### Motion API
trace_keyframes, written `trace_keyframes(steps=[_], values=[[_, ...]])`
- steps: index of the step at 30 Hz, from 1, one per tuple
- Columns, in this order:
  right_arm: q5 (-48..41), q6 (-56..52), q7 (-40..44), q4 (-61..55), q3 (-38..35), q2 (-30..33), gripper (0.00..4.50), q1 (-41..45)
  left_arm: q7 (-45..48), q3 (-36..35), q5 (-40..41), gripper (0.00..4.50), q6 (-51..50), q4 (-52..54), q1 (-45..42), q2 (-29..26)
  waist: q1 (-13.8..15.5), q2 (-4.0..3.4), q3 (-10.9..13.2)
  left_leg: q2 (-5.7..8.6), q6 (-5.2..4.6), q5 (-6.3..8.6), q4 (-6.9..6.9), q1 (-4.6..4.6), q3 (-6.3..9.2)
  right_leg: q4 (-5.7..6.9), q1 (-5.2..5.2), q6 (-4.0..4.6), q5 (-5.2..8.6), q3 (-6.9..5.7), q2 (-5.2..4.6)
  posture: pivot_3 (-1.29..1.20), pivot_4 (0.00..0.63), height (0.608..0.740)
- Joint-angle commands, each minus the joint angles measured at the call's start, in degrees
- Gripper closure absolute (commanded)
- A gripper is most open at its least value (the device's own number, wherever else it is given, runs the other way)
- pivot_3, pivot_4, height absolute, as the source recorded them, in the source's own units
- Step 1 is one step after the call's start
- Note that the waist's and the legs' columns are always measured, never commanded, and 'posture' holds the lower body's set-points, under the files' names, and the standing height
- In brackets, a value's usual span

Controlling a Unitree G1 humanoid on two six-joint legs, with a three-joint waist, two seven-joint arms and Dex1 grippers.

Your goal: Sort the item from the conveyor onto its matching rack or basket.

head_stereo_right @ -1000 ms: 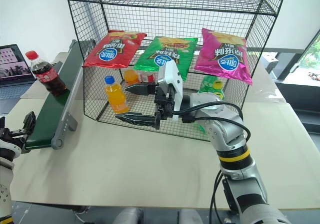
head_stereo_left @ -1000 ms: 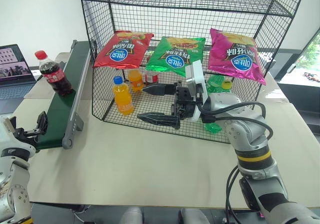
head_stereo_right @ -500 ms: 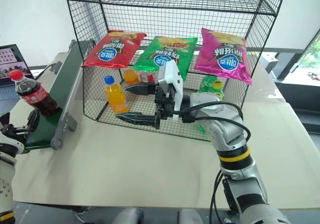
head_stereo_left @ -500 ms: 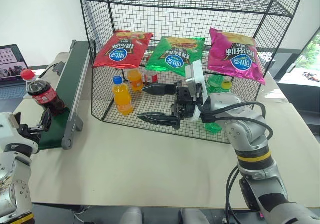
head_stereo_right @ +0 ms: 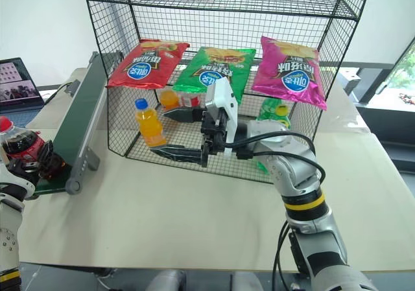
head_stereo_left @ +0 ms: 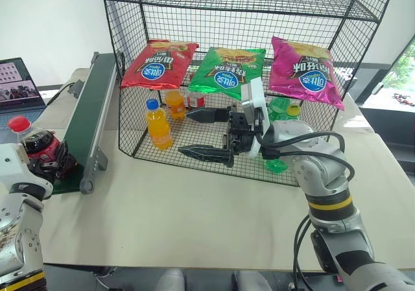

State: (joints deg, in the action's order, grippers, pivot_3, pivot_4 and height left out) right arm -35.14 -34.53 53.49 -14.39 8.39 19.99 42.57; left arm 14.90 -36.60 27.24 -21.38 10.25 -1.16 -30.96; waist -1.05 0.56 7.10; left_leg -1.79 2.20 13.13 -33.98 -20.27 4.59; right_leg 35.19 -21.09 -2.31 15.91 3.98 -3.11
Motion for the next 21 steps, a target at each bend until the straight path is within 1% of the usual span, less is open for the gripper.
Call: trace_keyframes(steps=[1,5,8,9,12,14,16,19,21], values=[[-1.6,-0.5,-0.5,-2.3,-1.5,0.2,0.00,0.7,0.8,-0.9,1.1,1.44,0.8,1.9,0.7,0.3,0.1,0.00,0.0,0.00,0.00,0.00,0.00,0.01,0.00,0.01,0.00,0.00,0.00,0.00,0.00,0.00,0.150,0.738],[-0.8,-0.4,-1.0,-3.0,-1.9,1.1,0.00,-0.3,1.7,-0.2,2.9,1.44,-1.6,7.0,2.4,0.2,0.3,0.00,0.0,0.00,0.02,-0.01,0.00,0.01,0.01,0.01,0.01,0.00,0.00,0.00,-0.01,0.00,0.150,0.738],[0.6,-0.3,-2.8,-4.4,-2.7,3.0,0.00,-2.8,2.3,1.0,6.1,1.44,-5.5,13.7,3.9,-0.7,0.5,0.05,0.0,0.03,0.02,-0.01,0.00,-0.03,0.02,-0.07,0.02,-0.01,0.00,-0.03,-0.06,0.00,0.150,0.738],[0.8,-0.3,-3.3,-5.0,-2.9,3.7,0.00,-3.8,2.4,1.2,7.3,1.44,-6.8,15.5,4.1,-0.9,0.6,0.08,0.0,0.07,0.02,-0.01,0.00,-0.03,0.02,-0.08,0.03,-0.02,0.01,-0.03,-0.10,0.00,0.150,0.738],[2.5,-0.1,-5.6,-9.5,-3.9,7.5,0.00,-10.6,4.0,2.7,13.2,1.44,-12.1,22.4,4.5,-2.4,0.7,0.26,0.0,0.08,0.03,-0.01,-0.01,-0.07,0.02,-0.12,0.04,-0.03,0.00,-0.03,-0.12,0.00,0.150,0.738],[3.5,-1.1,-9.1,-13.7,-5.2,9.1,0.00,-17.4,5.7,7.7,15.5,1.44,-15.1,25.0,2.6,-3.6,0.8,0.31,0.0,0.08,0.03,-0.01,0.01,-0.11,0.01,-0.15,0.03,-0.03,0.01,-0.03,-0.12,0.00,0.150,0.738],[5.0,-1.9,-13.0,-16.4,-5.4,9.6,0.00,-21.9,7.1,12.8,14.9,1.44,-16.0,24.5,-0.2,-4.1,0.8,0.24,0.1,0.08,0.03,-0.01,0.01,-0.11,0.01,-0.15,0.03,-0.05,0.02,-0.03,-0.11,0.00,0.150,0.738],[10.1,-2.0,-21.5,-19.2,-4.8,7.7,0.00,-27.1,8.1,24.1,8.0,1.44,-12.0,16.8,-8.4,-0.2,0.3,0.13,0.1,0.08,0.07,-0.05,0.00,-0.06,-0.03,-0.13,0.03,-0.08,0.04,0.03,-0.06,0.00,0.150,0.738],[13.1,-1.9,-25.3,-20.4,-3.8,6.6,0.00,-29.3,8.9,29.6,3.6,1.44,-8.1,9.7,-13.8,3.3,0.1,0.13,0.1,0.06,0.10,-0.09,-0.02,-0.04,-0.01,-0.13,0.04,-0.41,0.23,0.04,0.03,0.00,0.150,0.738]])
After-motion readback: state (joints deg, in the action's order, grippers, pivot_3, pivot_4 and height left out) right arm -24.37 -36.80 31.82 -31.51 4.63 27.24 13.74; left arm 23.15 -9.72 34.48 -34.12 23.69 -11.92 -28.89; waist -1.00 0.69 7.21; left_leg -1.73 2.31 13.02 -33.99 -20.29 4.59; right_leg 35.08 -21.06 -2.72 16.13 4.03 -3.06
